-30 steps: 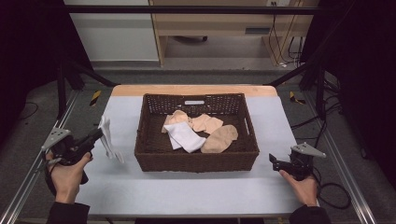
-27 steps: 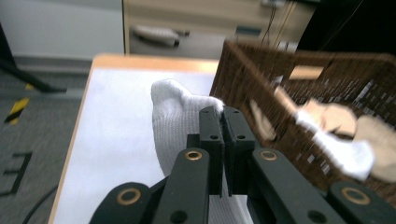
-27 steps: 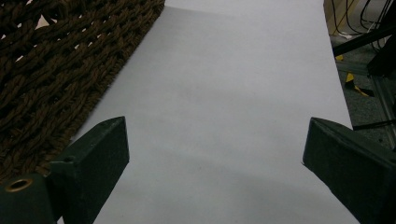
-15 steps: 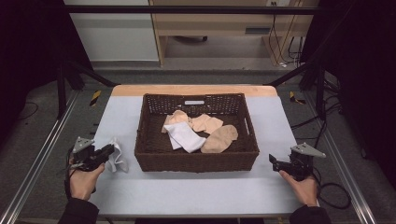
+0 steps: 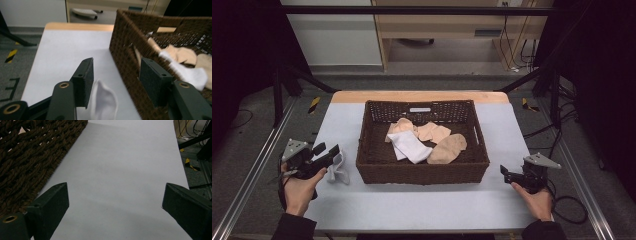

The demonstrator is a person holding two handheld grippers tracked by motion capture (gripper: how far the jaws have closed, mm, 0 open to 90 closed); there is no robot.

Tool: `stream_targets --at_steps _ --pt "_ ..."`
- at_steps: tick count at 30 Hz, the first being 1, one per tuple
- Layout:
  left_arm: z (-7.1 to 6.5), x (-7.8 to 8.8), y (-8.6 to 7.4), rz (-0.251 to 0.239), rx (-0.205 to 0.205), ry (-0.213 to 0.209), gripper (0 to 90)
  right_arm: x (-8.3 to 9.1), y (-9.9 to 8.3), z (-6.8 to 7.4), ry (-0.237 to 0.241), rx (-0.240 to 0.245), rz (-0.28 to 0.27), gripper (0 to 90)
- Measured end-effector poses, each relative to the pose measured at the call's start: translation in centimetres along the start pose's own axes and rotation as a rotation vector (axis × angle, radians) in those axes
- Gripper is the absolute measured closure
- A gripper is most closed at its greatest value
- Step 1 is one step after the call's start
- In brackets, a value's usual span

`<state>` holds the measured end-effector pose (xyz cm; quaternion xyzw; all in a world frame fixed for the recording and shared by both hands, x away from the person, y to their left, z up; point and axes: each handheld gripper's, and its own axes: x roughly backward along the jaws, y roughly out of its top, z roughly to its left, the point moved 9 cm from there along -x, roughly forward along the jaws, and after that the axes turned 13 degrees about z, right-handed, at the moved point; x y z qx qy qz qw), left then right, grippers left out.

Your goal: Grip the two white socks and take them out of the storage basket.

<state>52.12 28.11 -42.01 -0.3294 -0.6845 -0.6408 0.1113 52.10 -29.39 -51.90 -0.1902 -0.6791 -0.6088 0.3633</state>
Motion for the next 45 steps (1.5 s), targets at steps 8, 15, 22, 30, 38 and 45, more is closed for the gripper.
stream_targets --at_steps 8,15,22,30,38,45 --pt "-3.5 0.2 4.7 -0.069 -0.022 -0.023 42.3 -0.1 0.0 0.0 -0.002 0.001 0.004 7.3" --pt "-8.0 -1.6 8.2 -0.086 -0.057 -0.059 42.1 -0.1 0.0 -0.1 -0.006 -0.006 0.002 7.3" --pt "-11.9 -4.6 10.6 -0.074 -0.085 -0.074 44.6 -0.1 0.1 -0.1 0.0 -0.009 -0.002 7.3" --pt "-14.6 -10.0 10.5 0.007 -0.111 -0.059 46.1 -0.2 0.2 -0.2 -0.002 -0.009 -0.002 7.3" --pt "-14.5 -14.1 8.0 0.096 -0.121 -0.017 45.7 -0.2 0.2 -0.2 -0.002 -0.009 -0.002 7.3" --pt "-13.1 -16.0 5.7 0.201 -0.149 0.046 44.9 -0.4 0.1 -0.1 -0.002 -0.002 0.009 7.2"
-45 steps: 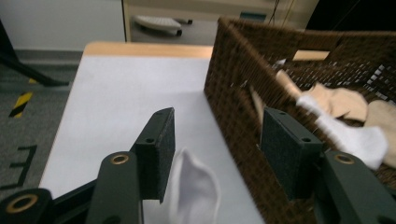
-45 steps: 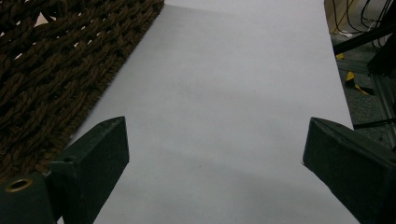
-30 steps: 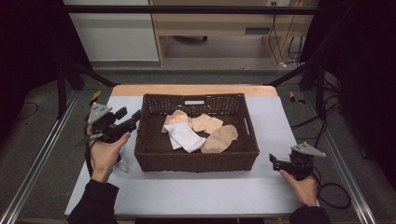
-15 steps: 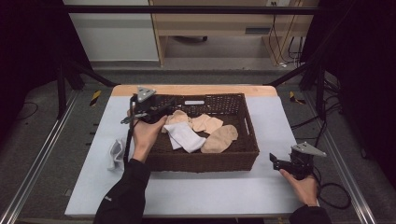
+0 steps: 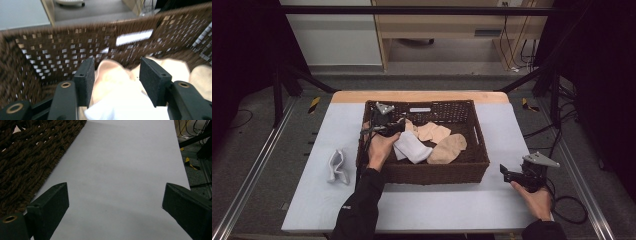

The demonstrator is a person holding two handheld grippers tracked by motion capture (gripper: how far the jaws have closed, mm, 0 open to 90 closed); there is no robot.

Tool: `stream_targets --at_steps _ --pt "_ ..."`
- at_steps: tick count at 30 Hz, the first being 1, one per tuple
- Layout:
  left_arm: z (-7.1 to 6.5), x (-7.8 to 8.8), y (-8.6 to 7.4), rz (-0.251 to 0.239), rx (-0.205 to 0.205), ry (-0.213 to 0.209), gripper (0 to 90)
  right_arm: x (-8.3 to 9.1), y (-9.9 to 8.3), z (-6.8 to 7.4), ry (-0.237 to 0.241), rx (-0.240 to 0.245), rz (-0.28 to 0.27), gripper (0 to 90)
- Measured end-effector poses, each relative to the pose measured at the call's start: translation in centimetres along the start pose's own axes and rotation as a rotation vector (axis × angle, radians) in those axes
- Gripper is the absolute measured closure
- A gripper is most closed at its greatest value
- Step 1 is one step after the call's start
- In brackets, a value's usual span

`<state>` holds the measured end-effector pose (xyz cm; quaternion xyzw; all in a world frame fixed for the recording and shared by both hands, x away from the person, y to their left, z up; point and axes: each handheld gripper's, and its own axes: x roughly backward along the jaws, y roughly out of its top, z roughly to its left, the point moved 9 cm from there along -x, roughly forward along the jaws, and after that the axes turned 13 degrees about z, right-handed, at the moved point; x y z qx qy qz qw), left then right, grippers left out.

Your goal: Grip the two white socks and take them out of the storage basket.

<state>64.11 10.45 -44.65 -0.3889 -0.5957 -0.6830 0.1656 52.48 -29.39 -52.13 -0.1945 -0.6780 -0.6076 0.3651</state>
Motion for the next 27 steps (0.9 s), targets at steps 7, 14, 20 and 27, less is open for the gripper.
stream_targets --at_steps 7,14,20,27 --pt "1.2 -1.6 -2.3 0.084 -0.002 -0.003 41.9 -0.1 -0.1 0.0 -0.001 0.002 0.005 7.2" --pt "1.6 -2.9 -3.8 0.188 -0.023 0.007 36.1 0.0 -0.1 0.0 -0.004 0.003 0.003 7.2" --pt "1.7 -3.5 -4.4 0.238 -0.002 -0.014 43.3 0.0 -0.1 0.0 -0.002 0.001 0.008 7.2" --pt "1.1 -3.2 -4.7 0.285 -0.015 -0.041 82.4 0.1 -0.1 0.0 0.003 0.0 0.0 7.3"
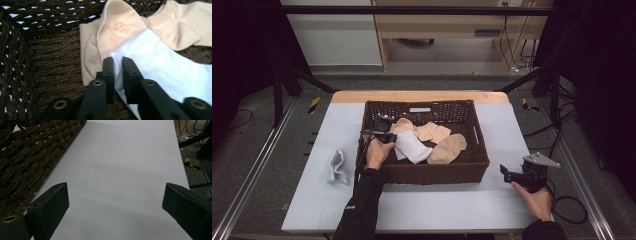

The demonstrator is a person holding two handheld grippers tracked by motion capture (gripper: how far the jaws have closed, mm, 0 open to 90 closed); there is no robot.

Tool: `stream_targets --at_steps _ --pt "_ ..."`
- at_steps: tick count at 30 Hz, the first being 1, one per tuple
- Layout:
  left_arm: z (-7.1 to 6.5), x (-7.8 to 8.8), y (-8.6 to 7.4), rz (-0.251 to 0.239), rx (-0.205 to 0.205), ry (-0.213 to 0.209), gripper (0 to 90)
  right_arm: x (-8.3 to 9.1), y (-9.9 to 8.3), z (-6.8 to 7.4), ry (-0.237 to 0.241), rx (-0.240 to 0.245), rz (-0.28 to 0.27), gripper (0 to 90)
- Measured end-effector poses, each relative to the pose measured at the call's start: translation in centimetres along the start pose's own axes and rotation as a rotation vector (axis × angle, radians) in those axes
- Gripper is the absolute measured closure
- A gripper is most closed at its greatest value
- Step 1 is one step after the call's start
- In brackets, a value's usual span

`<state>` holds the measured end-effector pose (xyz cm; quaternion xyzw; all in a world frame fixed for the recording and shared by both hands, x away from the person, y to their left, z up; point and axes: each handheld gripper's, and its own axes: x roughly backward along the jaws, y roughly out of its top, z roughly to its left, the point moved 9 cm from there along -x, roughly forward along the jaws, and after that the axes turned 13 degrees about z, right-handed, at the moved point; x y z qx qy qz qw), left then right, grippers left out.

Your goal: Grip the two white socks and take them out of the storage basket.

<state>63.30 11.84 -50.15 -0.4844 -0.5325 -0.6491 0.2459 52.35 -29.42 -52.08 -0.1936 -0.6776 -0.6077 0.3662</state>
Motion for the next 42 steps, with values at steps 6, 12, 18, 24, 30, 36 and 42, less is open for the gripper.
stream_targets --at_steps 6,12,18,24,30,36,42 --pt "-0.4 1.2 0.5 -0.063 0.011 -0.029 84.3 0.1 -0.1 0.0 -0.002 -0.001 -0.002 7.4" --pt "-1.4 3.5 1.7 -0.224 -0.003 -0.108 84.4 0.2 0.0 -0.1 -0.002 -0.001 -0.006 7.3" --pt "-2.0 6.7 2.5 -0.385 -0.04 -0.163 84.4 0.2 0.0 -0.1 -0.003 -0.003 -0.01 7.3" --pt "-2.3 10.3 2.8 -0.513 -0.047 -0.18 84.4 0.2 0.0 -0.1 -0.005 -0.003 -0.009 7.4" --pt "-2.7 13.7 3.0 -0.605 -0.071 -0.201 84.4 0.2 0.0 -0.2 -0.008 -0.006 -0.011 7.3" --pt "-2.7 17.0 2.7 -0.674 -0.076 -0.217 84.4 0.2 0.0 -0.2 -0.009 -0.006 -0.01 7.4" --pt "-2.1 20.5 2.3 -0.746 -0.076 -0.217 84.4 0.2 0.0 -0.3 -0.011 -0.005 -0.01 7.4"
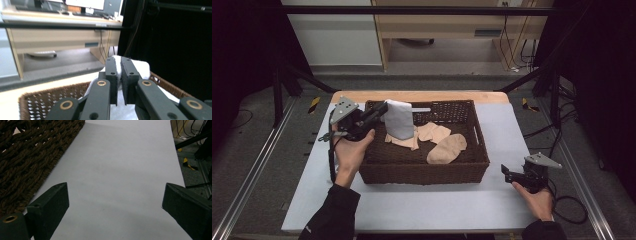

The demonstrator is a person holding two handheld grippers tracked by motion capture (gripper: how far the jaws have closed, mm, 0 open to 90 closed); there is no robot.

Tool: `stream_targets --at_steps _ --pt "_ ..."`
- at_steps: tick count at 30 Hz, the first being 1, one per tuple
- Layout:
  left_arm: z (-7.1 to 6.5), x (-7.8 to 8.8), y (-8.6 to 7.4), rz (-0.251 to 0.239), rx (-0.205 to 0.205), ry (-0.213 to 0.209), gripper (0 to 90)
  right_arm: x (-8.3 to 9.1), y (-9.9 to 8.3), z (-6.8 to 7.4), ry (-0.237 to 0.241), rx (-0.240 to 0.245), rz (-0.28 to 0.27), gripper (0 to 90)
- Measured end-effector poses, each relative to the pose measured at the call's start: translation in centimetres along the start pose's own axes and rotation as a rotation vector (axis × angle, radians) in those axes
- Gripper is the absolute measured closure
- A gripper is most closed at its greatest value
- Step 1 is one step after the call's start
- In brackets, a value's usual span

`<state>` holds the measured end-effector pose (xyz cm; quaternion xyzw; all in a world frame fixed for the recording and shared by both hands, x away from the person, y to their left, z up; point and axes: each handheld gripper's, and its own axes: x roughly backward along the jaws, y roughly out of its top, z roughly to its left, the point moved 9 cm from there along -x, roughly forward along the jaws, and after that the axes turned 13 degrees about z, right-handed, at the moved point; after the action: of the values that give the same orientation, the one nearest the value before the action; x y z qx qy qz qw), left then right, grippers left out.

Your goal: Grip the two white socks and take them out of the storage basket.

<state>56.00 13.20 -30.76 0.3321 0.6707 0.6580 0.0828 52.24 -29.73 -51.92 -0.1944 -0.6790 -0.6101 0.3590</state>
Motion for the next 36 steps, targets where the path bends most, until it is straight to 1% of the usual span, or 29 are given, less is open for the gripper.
stream_targets --at_steps 3,10,16,21,25,27,30,31,32,33,34,36 --pt "0.1 1.6 0.9 -0.038 0.0 0.005 84.4 0.0 0.0 0.0 0.0 -0.003 0.002 7.4" --pt "1.3 5.0 2.0 -0.088 0.012 0.02 84.4 0.0 -0.1 -0.1 -0.002 -0.005 0.002 7.4" --pt "3.0 8.1 2.2 -0.115 0.035 0.047 84.4 0.0 -0.1 0.0 -0.001 -0.003 0.003 7.3" --pt "4.8 10.9 1.9 -0.139 0.063 0.077 84.3 0.0 -0.1 0.0 -0.001 -0.004 0.008 7.4" --pt "6.6 12.8 0.8 -0.134 0.08 0.112 84.3 0.0 -0.1 0.0 -0.004 -0.003 0.006 7.4" --pt "7.4 13.5 0.2 -0.127 0.09 0.129 84.3 0.0 -0.2 0.0 -0.004 -0.002 0.006 7.4" --pt "8.9 14.4 -1.2 -0.114 0.123 0.151 84.3 0.0 -0.2 0.0 -0.004 -0.002 0.006 7.4" --pt "9.5 14.6 -1.8 -0.102 0.133 0.16 84.3 0.0 -0.2 0.0 -0.004 -0.001 0.006 7.4" --pt "9.5 14.6 -1.8 -0.102 0.133 0.16 84.3 0.0 -0.2 0.0 -0.004 -0.001 0.006 7.4" --pt "10.2 14.7 -3.1 -0.078 0.148 0.173 84.3 0.0 -0.2 0.0 -0.005 -0.002 0.005 7.4" --pt "10.4 14.7 -3.6 -0.067 0.153 0.178 84.3 0.0 -0.1 0.0 -0.005 -0.001 0.005 7.4" --pt "11.0 14.4 -4.9 -0.029 0.162 0.191 84.2 0.0 -0.2 0.0 -0.005 -0.001 0.005 7.4"
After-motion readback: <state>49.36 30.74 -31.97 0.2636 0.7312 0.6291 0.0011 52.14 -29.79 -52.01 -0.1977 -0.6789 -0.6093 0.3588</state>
